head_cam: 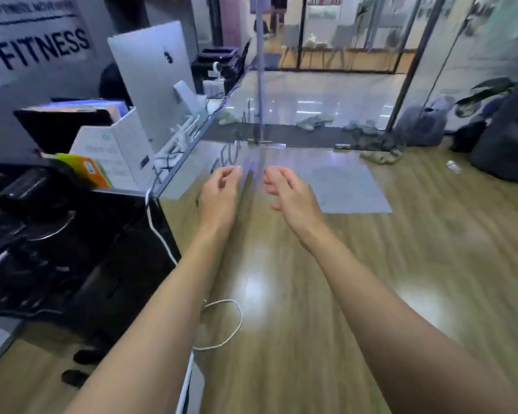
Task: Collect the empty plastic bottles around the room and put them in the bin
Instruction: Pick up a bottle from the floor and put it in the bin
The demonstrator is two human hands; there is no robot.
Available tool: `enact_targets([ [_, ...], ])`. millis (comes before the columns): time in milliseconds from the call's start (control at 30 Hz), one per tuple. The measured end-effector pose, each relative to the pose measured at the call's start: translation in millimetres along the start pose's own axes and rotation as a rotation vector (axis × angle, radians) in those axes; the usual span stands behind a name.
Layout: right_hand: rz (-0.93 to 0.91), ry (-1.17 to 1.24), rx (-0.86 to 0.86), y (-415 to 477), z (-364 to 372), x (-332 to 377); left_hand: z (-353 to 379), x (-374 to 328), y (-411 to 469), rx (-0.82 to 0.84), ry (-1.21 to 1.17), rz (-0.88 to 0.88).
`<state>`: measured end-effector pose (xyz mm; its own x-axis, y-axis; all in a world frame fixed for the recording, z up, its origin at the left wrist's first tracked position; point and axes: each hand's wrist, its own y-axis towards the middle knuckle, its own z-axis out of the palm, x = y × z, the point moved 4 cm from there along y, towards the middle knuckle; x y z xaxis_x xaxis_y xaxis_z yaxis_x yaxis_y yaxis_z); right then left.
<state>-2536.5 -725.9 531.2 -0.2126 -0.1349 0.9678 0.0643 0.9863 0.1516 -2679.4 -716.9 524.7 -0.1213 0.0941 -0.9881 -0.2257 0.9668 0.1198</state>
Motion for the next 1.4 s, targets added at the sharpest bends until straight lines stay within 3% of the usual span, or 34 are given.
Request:
enact_targets([
  [400, -0.075, -0.065, -0.359, 50, -339, -3, 342, -104, 4, 0.366, -0.189, 0.096],
  [900, 0.009, -0.124, -0.663, 198, -590, -70, 683, -134, 101, 0.718, -0.226, 0.093],
  [1100, 0.046, -0.104, -0.751, 269, -702, -117, 826, -141, 134, 0.802, -0.201, 0.088],
  [1400, 0.033, -0.067, -0.725, 384, -891, -181, 1047, -146, 189, 0.791, -0.145, 0.079],
])
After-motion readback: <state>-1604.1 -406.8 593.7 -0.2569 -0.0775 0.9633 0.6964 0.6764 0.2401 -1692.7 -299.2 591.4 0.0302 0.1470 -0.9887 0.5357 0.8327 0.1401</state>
